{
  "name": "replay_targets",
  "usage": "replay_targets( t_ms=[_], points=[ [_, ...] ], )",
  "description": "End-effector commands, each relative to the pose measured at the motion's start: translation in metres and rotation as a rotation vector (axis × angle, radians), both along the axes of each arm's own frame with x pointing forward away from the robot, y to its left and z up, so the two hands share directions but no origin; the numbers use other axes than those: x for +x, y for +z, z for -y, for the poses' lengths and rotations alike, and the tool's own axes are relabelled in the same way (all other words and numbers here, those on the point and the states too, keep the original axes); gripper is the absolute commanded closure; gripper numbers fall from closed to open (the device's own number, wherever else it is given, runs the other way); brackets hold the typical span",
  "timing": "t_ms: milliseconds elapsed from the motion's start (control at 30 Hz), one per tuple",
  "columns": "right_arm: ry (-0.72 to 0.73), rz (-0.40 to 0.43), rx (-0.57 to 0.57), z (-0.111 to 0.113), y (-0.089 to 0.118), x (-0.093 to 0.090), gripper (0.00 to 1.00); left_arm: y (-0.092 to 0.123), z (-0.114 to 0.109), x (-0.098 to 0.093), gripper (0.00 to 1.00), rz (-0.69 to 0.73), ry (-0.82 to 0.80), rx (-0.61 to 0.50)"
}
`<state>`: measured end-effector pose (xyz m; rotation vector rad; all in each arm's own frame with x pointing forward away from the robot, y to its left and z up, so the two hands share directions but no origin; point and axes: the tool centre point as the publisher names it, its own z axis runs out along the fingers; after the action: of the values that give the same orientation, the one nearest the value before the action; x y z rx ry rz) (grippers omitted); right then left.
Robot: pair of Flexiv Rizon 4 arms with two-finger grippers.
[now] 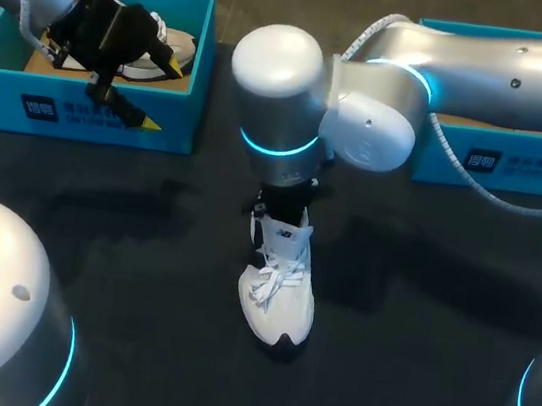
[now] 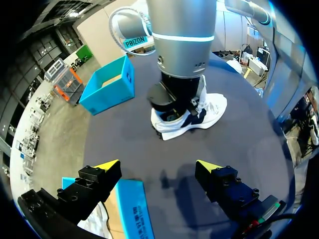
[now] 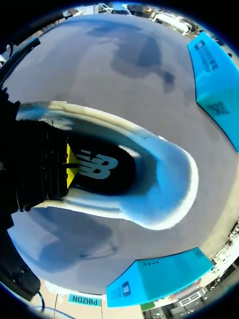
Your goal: Take the shoe out of the shoebox, open the shoe tongue, remove and reinsert the insole, then place the shoe into the shoebox
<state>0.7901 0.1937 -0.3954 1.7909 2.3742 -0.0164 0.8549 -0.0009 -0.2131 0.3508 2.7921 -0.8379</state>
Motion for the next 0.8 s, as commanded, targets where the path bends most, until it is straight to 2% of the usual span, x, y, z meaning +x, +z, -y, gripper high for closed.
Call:
replay_targets(
  t_ms=[33, 333, 533, 600, 800],
  points=[
    [0.001, -0.024, 0.024, 0.005, 0.004, 0.006, 1.0, 0.001, 0.0, -0.001, 0.0, 0.0, 0.0, 0.004],
    [0.011, -0.093, 0.062, 0.0, 0.014, 0.008, 1.0, 0.001, 0.0, -0.001, 0.0, 0.0, 0.0, 0.004],
    [0.006, -0.133, 0.082, -0.003, 0.029, 0.006, 1.0, 0.001, 0.0, -0.001, 0.0, 0.0, 0.0, 0.004],
    [0.034, -0.172, 0.115, -0.005, 0.034, 0.006, 1.0, 0.001, 0.0, -0.001, 0.0, 0.0, 0.0, 0.004],
    [0.034, -0.172, 0.115, -0.005, 0.034, 0.006, 1.0, 0.001, 0.0, -0.001, 0.0, 0.0, 0.0, 0.004]
  ],
)
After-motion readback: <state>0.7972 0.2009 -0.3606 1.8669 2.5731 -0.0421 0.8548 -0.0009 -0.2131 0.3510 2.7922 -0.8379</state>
